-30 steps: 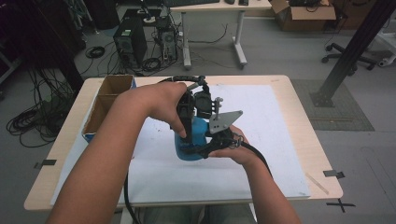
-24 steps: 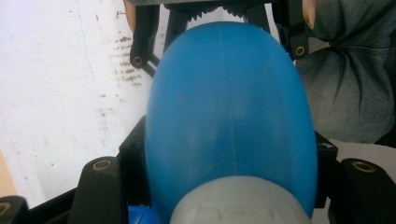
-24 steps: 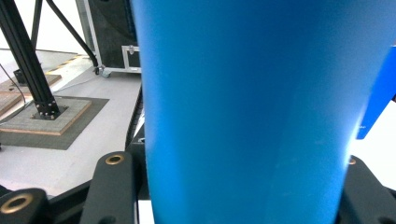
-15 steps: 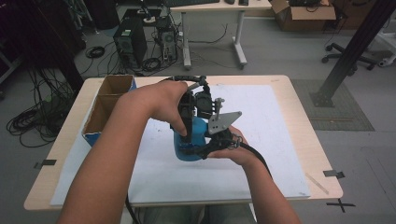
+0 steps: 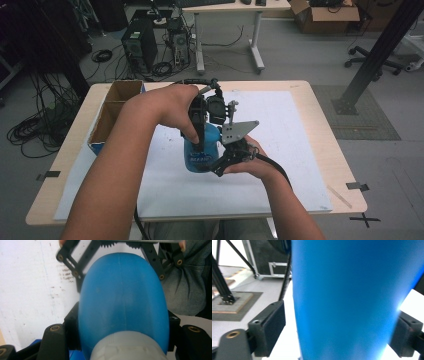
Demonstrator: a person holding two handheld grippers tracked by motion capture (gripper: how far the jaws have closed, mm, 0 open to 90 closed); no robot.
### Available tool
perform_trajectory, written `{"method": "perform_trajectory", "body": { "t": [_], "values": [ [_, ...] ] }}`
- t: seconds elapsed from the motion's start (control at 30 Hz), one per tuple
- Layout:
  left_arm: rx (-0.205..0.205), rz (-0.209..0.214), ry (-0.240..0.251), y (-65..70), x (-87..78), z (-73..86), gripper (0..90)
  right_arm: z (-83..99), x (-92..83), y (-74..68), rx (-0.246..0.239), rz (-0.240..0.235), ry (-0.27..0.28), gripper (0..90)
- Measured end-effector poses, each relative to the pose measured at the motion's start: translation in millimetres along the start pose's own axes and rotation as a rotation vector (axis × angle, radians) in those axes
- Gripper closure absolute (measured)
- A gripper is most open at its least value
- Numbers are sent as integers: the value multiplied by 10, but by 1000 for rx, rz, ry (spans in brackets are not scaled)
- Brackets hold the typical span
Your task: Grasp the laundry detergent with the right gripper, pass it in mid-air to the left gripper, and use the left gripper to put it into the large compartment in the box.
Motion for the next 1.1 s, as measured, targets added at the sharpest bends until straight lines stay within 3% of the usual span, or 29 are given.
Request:
{"method": "perform_trajectory", "body": {
  "t": [0.33,0.6,0.83,1.1],
  "values": [
    [0,-5,-20,-15,-19,20,382,-7,-185,-9,-23,21,-81,0],
    [-16,-5,-24,-20,-15,15,381,40,-397,-17,-75,47,-203,2],
    [-26,-15,-23,-27,-36,12,382,54,-586,-4,-76,72,-244,2],
    [-97,-22,-39,-29,-74,29,382,41,-812,-3,-85,99,-273,2]
  ]
}}
Point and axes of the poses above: each handheld gripper's, and its own axes: x roughly forward along the jaws, z roughly out of its underside, y roughly to its right, the point moved 10 cm from there along x, roughly forward along the jaws, and after that the axes turned 3 degrees about -z, right-handed, at the moved point
